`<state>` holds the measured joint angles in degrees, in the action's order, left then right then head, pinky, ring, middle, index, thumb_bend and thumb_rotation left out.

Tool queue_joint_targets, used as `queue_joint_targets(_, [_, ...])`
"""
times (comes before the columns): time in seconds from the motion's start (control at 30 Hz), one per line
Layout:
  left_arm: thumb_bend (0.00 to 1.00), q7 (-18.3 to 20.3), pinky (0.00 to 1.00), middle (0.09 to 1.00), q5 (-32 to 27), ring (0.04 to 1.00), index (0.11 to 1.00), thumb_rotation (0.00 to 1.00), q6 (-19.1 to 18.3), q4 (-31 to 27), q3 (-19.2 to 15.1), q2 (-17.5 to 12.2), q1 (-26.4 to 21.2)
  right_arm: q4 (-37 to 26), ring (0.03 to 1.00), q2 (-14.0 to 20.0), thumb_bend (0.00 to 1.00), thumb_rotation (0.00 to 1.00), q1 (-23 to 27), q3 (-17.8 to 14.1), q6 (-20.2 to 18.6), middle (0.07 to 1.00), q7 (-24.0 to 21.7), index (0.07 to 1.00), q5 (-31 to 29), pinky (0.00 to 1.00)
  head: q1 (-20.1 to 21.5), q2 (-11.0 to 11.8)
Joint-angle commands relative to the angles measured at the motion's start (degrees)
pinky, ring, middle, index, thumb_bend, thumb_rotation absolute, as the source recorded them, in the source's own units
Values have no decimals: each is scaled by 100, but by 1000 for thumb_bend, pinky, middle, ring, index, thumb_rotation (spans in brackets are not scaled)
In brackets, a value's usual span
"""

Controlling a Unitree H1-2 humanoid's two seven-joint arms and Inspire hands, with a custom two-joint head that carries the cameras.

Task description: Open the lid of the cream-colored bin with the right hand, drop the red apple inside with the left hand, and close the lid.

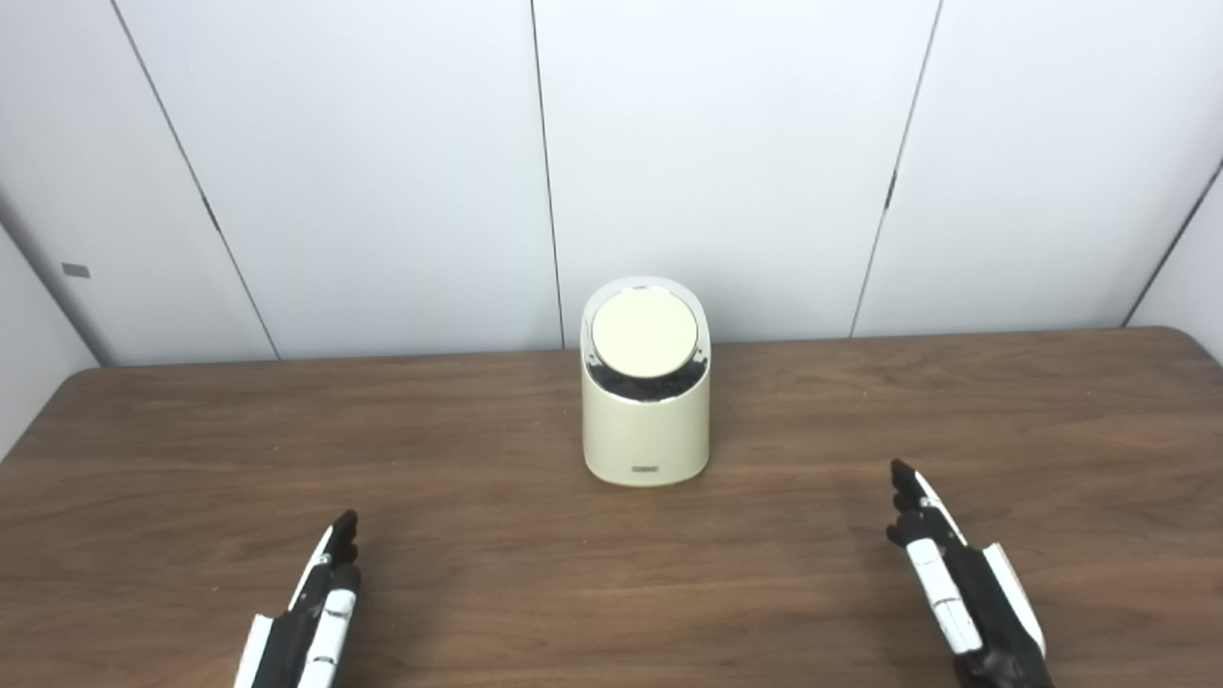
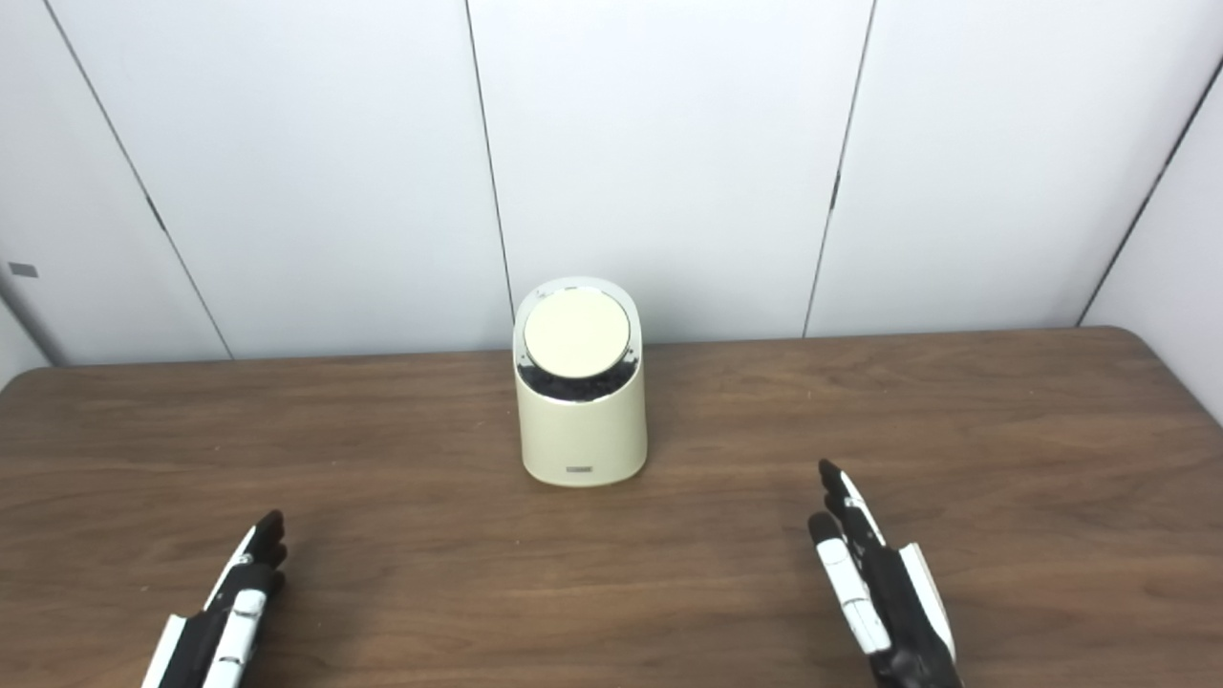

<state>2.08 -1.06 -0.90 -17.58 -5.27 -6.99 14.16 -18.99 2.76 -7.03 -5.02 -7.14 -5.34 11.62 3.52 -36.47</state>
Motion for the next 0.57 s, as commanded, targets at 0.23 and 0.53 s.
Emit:
queue_joint_targets(0.23, [457,-117,970,975,17,966,979,845,243,-172,103,205,240,-191,978,105,511,1000,-101,33,326,980,184,963,-183,923,-184,-193])
queue_joint_targets(0.53, [470,-228,952,952,-25,950,957,810,234,-139,153,233,201,-149,965,178,521,1000,-73,42,344,966,140,961,-285,916,-284,-343])
